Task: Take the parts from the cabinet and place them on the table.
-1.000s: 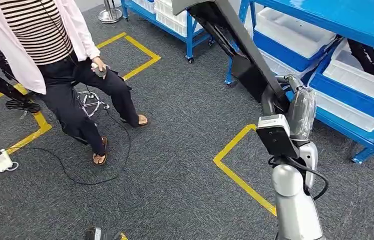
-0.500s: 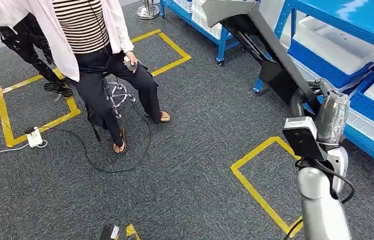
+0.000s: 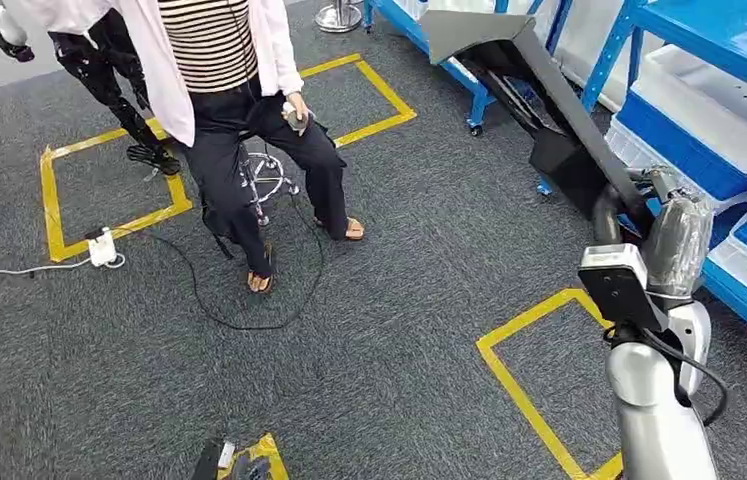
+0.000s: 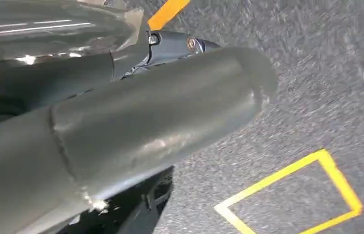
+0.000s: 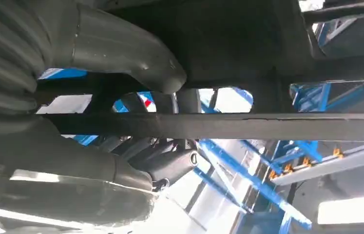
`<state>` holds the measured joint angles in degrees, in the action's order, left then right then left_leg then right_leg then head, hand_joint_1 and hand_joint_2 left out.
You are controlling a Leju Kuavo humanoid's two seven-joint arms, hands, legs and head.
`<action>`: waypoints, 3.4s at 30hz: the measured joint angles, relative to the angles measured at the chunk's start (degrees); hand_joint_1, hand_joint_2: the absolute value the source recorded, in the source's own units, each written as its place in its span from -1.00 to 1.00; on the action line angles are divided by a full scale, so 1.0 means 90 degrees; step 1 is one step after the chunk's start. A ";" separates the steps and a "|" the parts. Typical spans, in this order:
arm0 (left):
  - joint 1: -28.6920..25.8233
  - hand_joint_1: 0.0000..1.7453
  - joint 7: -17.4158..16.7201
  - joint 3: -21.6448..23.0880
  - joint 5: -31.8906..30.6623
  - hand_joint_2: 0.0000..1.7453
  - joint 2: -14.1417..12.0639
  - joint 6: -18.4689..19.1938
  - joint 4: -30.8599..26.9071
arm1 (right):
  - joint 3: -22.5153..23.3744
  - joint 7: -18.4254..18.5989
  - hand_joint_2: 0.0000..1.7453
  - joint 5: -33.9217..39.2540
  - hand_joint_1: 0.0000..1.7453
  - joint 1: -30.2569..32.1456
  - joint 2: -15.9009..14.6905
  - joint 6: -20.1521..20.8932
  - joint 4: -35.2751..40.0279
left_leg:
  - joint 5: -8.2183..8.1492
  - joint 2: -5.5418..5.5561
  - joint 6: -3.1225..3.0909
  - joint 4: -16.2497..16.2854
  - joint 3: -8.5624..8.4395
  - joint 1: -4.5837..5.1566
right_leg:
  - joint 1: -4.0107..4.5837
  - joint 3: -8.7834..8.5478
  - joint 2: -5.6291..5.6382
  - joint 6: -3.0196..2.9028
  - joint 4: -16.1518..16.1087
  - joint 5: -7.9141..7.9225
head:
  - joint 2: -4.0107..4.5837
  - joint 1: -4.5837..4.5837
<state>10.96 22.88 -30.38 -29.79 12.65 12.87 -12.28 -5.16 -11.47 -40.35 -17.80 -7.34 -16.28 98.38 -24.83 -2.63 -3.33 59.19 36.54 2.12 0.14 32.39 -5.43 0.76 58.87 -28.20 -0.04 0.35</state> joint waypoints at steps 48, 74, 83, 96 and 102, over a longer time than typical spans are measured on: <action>-0.0147 -1.00 0.0075 -0.0017 0.0240 -1.00 -0.0059 -0.0012 -0.0015 | -0.0321 0.0027 1.00 0.0124 1.00 -0.0619 -0.0155 0.0015 -0.0447 | -0.0023 0.0875 0.0153 0.0144 0.0127 -0.0198 | -0.0240 0.0231 0.0710 0.0210 0.0166 0.0094 | 0.0000 -0.0022; -0.0047 -1.00 0.0012 -0.0017 0.0197 -1.00 0.0019 -0.0029 -0.0019 | -0.0510 0.0517 1.00 -0.0262 1.00 -0.1584 -0.0289 0.0168 -0.0622 | 0.0000 0.0941 0.0060 0.0053 -0.0017 -0.0191 | -0.0295 0.0226 0.0981 0.0467 0.0141 0.0126 | 0.0000 -0.0046; -0.0101 -1.00 0.0007 -0.0017 0.0189 -1.00 0.0029 -0.0029 -0.0017 | -0.0578 0.0544 1.00 -0.0294 1.00 -0.1697 -0.0277 0.0185 -0.0639 | -0.0838 0.0304 0.0234 0.1886 0.0999 -0.0262 | -0.0199 0.0258 0.0473 0.0114 0.0160 0.0108 | 0.0000 -0.0158; -0.0016 -1.00 -0.0019 -0.0002 0.0189 -1.00 0.0046 0.0007 -0.0032 | -0.0811 0.0772 1.00 -0.0510 1.00 -0.2276 -0.0262 0.0391 -0.0634 | 0.0209 0.0212 -0.0150 -0.0306 -0.0154 -0.0100 | -0.0055 0.0301 0.0425 0.0074 0.0673 -0.0257 | 0.0000 -0.0143; -0.0020 -1.00 -0.0049 0.0007 0.0189 -1.00 0.0075 0.0002 -0.0029 | -0.0881 0.0831 1.00 -0.0546 1.00 -0.2275 -0.0301 0.0398 -0.0641 | 0.0139 0.0770 -0.0103 -0.0213 -0.0157 -0.0124 | -0.0201 0.0692 0.0602 0.0354 0.0836 0.0024 | 0.0000 -0.0102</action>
<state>10.78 22.45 -30.32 -28.09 13.33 12.90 -12.55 -13.09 -4.00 -45.27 -38.27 -10.05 -12.70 92.61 -23.58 4.30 -4.26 57.27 35.12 1.01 -1.67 38.61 -0.01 3.95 66.39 -27.98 -0.04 -0.57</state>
